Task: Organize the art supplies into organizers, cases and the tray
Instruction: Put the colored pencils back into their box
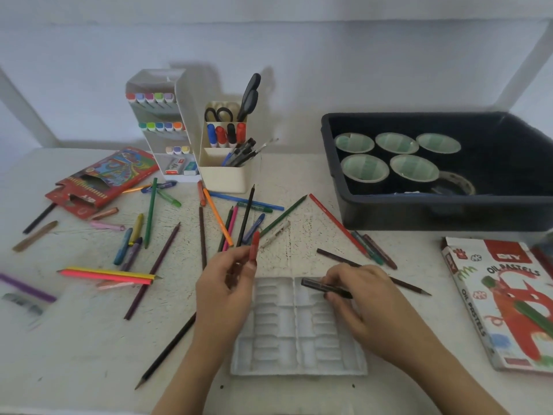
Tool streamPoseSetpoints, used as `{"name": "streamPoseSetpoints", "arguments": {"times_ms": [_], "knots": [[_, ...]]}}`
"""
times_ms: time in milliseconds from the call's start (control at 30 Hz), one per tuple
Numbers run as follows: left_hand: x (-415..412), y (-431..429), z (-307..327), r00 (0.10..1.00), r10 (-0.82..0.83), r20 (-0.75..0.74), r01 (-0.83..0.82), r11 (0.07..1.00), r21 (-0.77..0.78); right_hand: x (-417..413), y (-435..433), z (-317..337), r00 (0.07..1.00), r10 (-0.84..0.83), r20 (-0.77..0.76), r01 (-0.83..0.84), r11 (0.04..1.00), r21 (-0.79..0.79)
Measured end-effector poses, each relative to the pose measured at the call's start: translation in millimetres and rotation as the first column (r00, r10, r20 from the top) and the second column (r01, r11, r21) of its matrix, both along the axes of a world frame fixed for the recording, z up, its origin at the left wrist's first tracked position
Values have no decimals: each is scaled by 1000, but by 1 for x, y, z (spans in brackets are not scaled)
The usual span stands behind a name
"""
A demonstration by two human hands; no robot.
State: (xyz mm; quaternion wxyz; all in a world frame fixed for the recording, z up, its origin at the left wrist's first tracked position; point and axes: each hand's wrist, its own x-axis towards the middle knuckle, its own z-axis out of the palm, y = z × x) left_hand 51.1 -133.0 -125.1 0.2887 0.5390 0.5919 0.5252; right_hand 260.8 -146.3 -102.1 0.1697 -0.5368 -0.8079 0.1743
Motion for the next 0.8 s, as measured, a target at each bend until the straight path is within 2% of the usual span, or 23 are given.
{"name": "streamPoseSetpoints", "arguments": {"times_ms": [200, 367, 433, 533, 700, 800], "knots": [[14, -13, -4, 998, 57, -13, -57, 998, -11, 8, -12, -8, 987, -140, 81, 129, 983, 131], [35, -26, -10, 994, 37, 104, -29, 997, -74, 10, -18, -11, 977, -208, 57, 191, 957, 220], [39, -25, -12, 996, 31, 88, -26, 998, -59, 12, -21, -10, 976, -214, 43, 199, 953, 231], [37, -12, -13, 1000, 12, 8, -12, 1000, -17, 16, -25, -10, 982, -190, -17, 190, 965, 180], [32, 16, -6, 993, -11, -120, 18, 998, 53, 18, -31, -9, 984, -148, -101, 147, 989, -14], [37, 29, -5, 985, -66, -159, 80, 993, 82, 17, -34, -10, 978, -137, -159, 132, 990, -45]]}}
